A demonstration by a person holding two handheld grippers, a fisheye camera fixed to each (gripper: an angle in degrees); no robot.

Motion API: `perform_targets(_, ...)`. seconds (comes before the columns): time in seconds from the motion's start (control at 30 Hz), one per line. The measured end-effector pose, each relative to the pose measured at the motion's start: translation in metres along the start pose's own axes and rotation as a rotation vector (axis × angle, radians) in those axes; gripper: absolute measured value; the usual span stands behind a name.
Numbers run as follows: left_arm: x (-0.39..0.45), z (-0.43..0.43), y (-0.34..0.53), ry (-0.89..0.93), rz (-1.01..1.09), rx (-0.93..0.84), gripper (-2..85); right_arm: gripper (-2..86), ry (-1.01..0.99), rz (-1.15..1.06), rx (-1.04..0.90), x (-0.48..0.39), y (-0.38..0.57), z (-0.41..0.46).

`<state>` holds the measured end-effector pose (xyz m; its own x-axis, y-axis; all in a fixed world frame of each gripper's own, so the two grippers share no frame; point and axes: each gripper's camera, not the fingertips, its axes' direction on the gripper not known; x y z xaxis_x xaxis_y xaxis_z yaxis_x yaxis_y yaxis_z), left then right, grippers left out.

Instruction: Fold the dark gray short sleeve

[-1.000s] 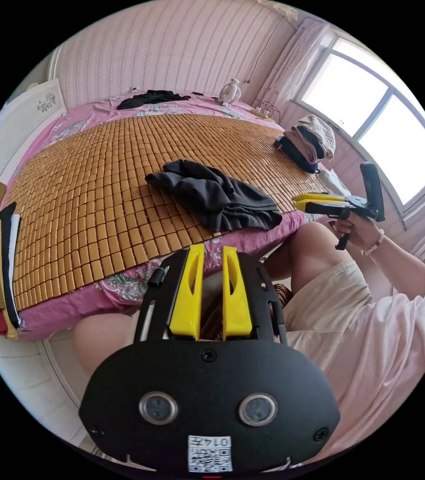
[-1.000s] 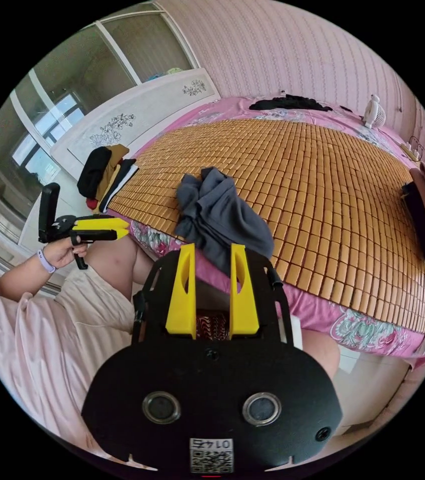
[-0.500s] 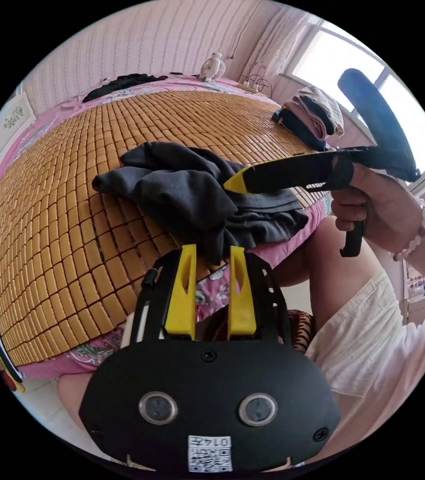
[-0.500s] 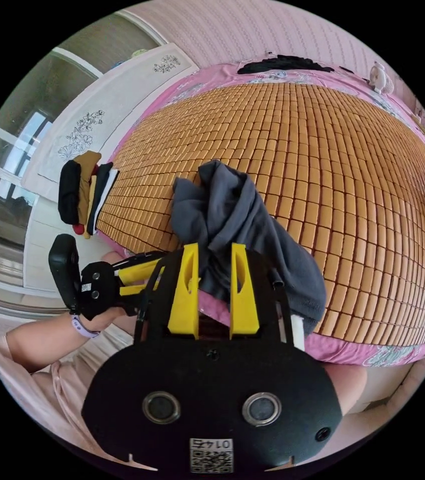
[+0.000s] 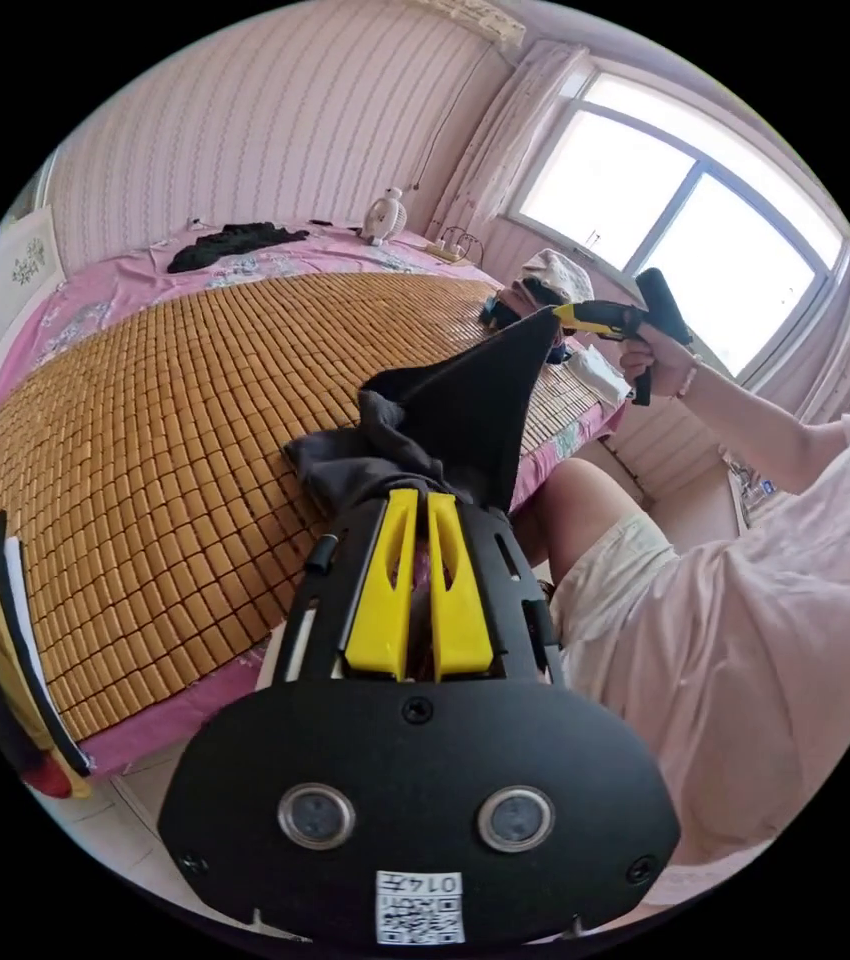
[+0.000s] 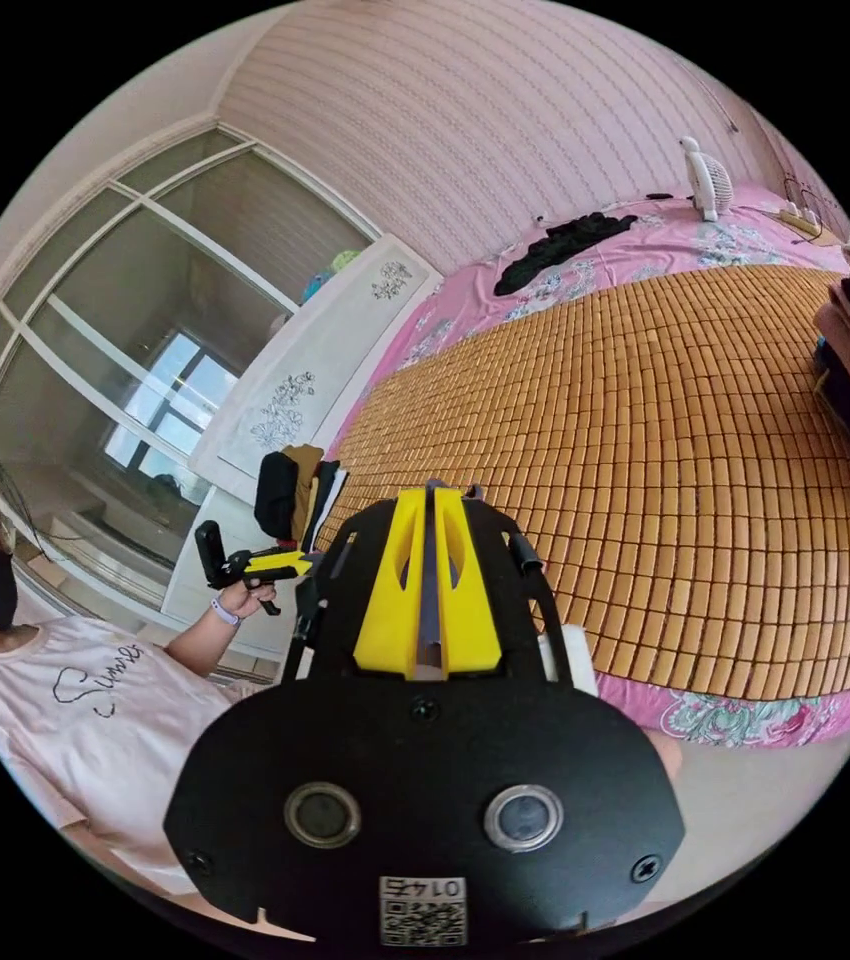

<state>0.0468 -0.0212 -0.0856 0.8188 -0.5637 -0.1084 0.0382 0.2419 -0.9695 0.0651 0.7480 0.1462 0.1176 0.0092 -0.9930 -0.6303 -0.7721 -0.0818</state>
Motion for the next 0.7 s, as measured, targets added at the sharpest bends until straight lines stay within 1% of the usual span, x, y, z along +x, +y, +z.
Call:
perform_targets(0.03, -0.001, -0.017, 0.004, -0.010, 0.002, 0.018, -0.8, 0.8, -0.009, -0.016, 0.032, -0.006, 0.000, -0.025)
perform_targets(0.1, -0.009, -0.088, 0.022, -0.044, -0.028, 0.132, -0.9, 0.7, -0.030, -0.050, 0.104, -0.020, -0.001, -0.059)
perform_targets(0.13, -0.013, -0.106, 0.026, -0.048, -0.044, 0.163, -0.9, 0.7, -0.061, -0.061, 0.164, -0.029, -0.003, -0.082)
perform_targets(0.2, -0.026, -0.176, 0.042, -0.048, -0.112, 0.297, -0.9, 0.7, -0.130, -0.066, 0.257, -0.042, -0.006, -0.114)
perform_targets(0.23, -0.028, -0.193, 0.045, -0.050, -0.125, 0.338, -0.9, 0.7, -0.179, -0.079, 0.312, -0.053, -0.008, -0.133)
perform_targets(0.27, -0.029, -0.227, 0.053, -0.060, -0.135, 0.430, -0.9, 0.7, -0.228, -0.105, 0.363, -0.066, -0.012, -0.151)
perform_targets(0.4, -0.013, -0.337, 0.074, -0.065, -0.084, 0.730, -1.0, 0.7, -0.302, -0.243, 0.479, -0.118, -0.023, -0.204)
perform_targets(0.43, -0.008, -0.352, 0.076, -0.075, -0.075, 0.756, -1.0, 0.6, -0.316, -0.293, 0.507, -0.138, -0.027, -0.223)
perform_targets(0.5, 0.015, -0.404, 0.085, -0.154, -0.030, 0.832, -0.9, 0.6, -0.268, -0.369, 0.511, -0.170, -0.033, -0.246)
perform_targets(0.57, 0.034, -0.433, 0.090, -0.226, 0.002, 0.840, -1.0, 0.6, -0.169, -0.485, 0.499, -0.215, -0.034, -0.266)
perform_targets(0.6, 0.047, -0.448, 0.096, -0.265, 0.030, 0.860, -1.0, 0.6, -0.168, -0.506, 0.521, -0.224, -0.032, -0.272)
perform_targets(0.63, 0.053, -0.456, 0.100, -0.262, 0.050, 0.884, -1.0, 0.6, -0.182, -0.540, 0.564, -0.240, -0.028, -0.287)
perform_targets(0.7, 0.074, -0.487, 0.122, -0.227, 0.097, 0.989, -1.0, 0.6, -0.196, -0.582, 0.599, -0.260, -0.021, -0.309)
